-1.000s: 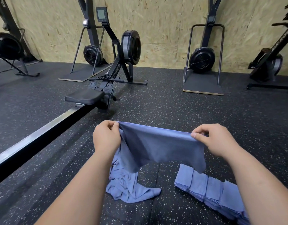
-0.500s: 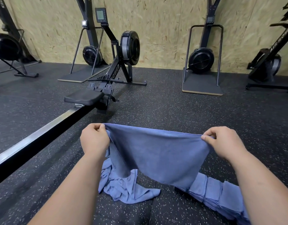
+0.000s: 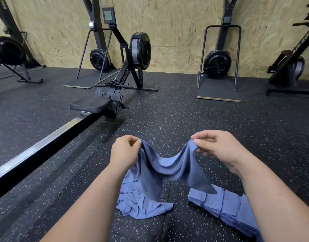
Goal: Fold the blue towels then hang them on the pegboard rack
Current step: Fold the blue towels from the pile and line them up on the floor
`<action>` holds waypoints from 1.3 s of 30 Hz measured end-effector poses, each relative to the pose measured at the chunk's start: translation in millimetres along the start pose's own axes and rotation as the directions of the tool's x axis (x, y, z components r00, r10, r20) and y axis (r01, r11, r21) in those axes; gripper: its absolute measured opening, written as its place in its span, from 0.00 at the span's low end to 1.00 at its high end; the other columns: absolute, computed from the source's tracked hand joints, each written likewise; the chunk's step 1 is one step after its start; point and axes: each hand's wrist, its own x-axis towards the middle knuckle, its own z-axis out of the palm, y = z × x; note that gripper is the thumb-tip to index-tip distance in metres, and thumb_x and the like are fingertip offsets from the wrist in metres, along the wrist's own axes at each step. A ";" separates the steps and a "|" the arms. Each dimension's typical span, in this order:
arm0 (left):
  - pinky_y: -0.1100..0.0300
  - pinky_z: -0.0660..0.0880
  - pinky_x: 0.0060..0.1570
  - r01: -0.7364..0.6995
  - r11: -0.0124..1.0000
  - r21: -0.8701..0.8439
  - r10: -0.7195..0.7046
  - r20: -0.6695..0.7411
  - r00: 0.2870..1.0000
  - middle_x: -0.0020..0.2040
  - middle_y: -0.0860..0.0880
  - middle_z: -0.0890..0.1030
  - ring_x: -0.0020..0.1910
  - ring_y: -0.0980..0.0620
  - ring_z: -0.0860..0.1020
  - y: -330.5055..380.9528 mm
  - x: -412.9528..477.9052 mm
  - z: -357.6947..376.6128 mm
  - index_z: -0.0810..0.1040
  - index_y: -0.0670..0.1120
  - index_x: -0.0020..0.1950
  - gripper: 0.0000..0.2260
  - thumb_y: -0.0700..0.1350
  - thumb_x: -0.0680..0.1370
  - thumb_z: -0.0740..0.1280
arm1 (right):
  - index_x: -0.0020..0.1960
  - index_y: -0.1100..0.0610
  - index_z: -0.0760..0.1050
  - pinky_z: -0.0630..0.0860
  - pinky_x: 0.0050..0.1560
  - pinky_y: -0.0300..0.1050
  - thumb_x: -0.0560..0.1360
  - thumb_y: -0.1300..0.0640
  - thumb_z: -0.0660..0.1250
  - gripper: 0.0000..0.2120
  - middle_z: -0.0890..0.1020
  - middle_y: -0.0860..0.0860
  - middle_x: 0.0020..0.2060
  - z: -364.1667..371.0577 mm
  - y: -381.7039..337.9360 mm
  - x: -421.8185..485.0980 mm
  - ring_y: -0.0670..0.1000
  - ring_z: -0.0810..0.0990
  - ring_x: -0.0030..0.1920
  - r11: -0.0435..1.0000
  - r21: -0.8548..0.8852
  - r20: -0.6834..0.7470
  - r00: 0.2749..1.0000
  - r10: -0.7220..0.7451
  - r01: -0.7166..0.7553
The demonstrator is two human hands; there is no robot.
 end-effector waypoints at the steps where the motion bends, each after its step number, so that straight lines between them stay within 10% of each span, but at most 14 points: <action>1: 0.55 0.81 0.50 -0.034 0.999 -0.013 0.034 0.031 0.999 0.39 0.58 0.86 0.42 0.56 0.84 2.8 -2.1 3.8 0.85 0.55 0.44 0.05 0.49 0.79 0.71 | 0.54 0.54 0.88 0.79 0.48 0.48 0.79 0.64 0.74 0.07 0.89 0.55 0.47 5.1 -2.5 -0.5 0.50 0.85 0.45 1.000 -0.002 0.029 1.000 -0.005 0.005; 6: 0.52 0.82 0.49 -0.188 0.977 -0.105 0.206 0.203 0.957 0.38 0.55 0.85 0.38 0.53 0.84 14.2 -11.3 18.4 0.83 0.57 0.50 0.03 0.48 0.81 0.72 | 0.57 0.49 0.88 0.79 0.54 0.43 0.75 0.74 0.70 0.23 0.89 0.48 0.50 24.1 -4.9 -0.3 0.47 0.86 0.53 0.992 -0.118 0.136 0.990 -0.034 0.050; 16: 0.47 0.82 0.55 -0.279 0.915 -0.291 0.366 0.312 0.877 0.45 0.56 0.82 0.41 0.51 0.82 25.3 -22.4 25.6 0.83 0.59 0.57 0.14 0.41 0.79 0.74 | 0.47 0.43 0.85 0.73 0.52 0.33 0.76 0.51 0.77 0.04 0.85 0.40 0.45 41.5 3.9 1.8 0.39 0.82 0.49 0.787 -0.546 0.121 0.957 -0.264 0.287; 30: 0.41 0.80 0.60 -0.128 0.842 -0.524 0.353 0.355 0.866 0.51 0.48 0.89 0.50 0.43 0.85 42.3 -35.5 23.2 0.83 0.50 0.60 0.10 0.42 0.79 0.73 | 0.45 0.48 0.79 0.72 0.38 0.43 0.75 0.50 0.79 0.09 0.84 0.44 0.34 56.3 10.9 6.5 0.43 0.74 0.32 0.864 -0.436 0.042 0.965 -0.260 0.251; 39: 0.48 0.80 0.54 -0.151 0.823 -0.548 0.360 0.296 0.885 0.49 0.45 0.88 0.47 0.49 0.83 37.2 -30.6 19.7 0.86 0.49 0.56 0.09 0.37 0.78 0.76 | 0.58 0.53 0.79 0.72 0.48 0.43 0.81 0.58 0.73 0.07 0.85 0.58 0.45 42.6 16.5 6.8 0.45 0.78 0.43 0.985 -0.124 0.266 0.960 -0.084 0.121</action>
